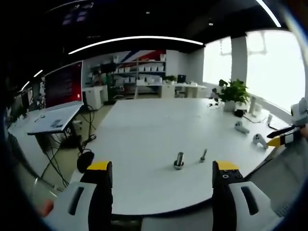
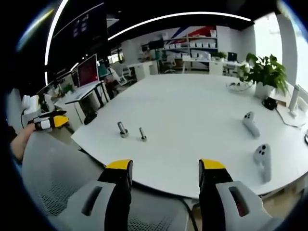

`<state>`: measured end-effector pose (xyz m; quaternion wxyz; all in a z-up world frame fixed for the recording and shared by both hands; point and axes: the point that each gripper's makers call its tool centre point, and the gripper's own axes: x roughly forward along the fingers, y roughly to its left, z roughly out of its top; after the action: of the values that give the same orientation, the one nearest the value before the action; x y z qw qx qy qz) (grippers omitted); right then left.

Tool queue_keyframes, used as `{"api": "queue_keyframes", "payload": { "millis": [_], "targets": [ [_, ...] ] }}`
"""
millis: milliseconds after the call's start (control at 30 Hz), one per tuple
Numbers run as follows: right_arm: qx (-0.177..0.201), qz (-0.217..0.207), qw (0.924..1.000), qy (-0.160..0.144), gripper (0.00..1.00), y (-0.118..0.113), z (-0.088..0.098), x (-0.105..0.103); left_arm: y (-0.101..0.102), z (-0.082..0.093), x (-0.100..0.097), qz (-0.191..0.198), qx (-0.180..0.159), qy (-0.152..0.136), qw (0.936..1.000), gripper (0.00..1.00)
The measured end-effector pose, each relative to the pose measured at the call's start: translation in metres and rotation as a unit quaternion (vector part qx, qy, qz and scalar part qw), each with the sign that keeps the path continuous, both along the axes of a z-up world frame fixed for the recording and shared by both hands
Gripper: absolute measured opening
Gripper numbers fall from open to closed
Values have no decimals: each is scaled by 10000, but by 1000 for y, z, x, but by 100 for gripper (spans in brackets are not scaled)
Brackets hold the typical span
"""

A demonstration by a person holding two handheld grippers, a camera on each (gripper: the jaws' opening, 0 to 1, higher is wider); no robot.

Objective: Place the washer onto the threaded stud by aligning its center hole with the stud, sliding it down to the base, and recovering from edge contact or off-axis alignment until the washer reaches the visible bottom stop.

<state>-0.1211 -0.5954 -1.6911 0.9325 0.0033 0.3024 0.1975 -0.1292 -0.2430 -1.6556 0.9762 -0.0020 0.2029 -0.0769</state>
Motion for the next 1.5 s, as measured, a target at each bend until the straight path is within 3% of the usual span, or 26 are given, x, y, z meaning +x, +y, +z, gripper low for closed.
{"api": "queue_keyframes", "payload": {
  "millis": [400,1500],
  "targets": [
    [88,-10,9999,63,55,3,-1,-3,-3,-8,-4,-108,-111,245,9996,77],
    [105,1,9999,126,53,3,-2,-3,-2,-11,-5,-37,-201,365,9991,74]
  ]
}}
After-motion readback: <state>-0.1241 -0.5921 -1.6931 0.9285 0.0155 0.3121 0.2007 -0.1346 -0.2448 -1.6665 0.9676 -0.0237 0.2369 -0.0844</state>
